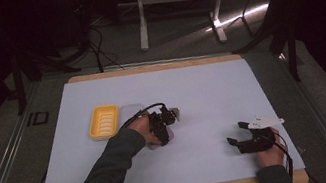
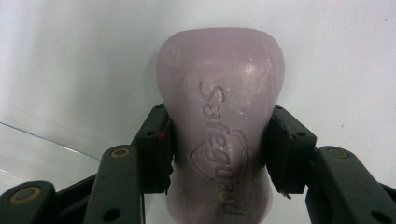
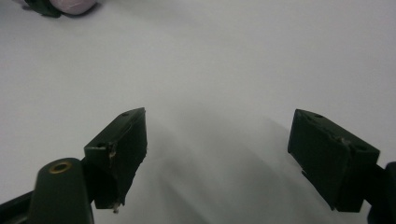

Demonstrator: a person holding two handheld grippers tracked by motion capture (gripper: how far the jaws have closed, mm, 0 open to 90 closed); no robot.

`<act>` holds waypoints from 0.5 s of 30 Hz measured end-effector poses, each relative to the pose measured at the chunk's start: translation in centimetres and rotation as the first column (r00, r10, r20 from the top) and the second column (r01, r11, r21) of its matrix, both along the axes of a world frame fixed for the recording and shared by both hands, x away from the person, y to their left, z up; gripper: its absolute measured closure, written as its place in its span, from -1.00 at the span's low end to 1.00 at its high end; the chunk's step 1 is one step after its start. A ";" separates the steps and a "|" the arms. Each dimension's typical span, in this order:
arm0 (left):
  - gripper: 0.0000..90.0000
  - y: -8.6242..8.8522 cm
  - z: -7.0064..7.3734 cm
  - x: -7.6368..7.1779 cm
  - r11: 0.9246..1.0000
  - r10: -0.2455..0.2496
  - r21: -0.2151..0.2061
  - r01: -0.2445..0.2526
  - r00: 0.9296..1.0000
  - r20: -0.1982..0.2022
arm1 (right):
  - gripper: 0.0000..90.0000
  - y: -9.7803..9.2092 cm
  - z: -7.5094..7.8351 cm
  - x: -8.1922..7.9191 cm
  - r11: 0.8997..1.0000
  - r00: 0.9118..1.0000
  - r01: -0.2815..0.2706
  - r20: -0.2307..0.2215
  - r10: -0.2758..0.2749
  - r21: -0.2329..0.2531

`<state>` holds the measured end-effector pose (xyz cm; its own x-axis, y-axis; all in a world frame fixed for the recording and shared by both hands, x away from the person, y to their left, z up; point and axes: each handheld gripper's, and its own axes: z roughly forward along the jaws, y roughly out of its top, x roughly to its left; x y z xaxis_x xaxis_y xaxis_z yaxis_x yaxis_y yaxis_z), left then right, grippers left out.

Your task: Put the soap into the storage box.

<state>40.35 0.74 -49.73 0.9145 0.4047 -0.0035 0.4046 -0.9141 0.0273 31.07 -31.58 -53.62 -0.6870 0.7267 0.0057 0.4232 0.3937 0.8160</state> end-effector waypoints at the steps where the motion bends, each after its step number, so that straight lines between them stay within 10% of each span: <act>1: 0.09 0.0 0.0 0.0 1.000 -0.002 0.003 0.002 1.000 -0.002 | -0.57 0.0 0.0 0.0 1.000 1.000 0.000 0.000 0.000 0.000; 15: 0.10 -0.2 1.1 -0.2 1.000 -0.023 0.005 0.023 0.998 0.056 | -0.57 0.0 0.0 0.0 1.000 1.000 -0.001 0.000 0.001 0.000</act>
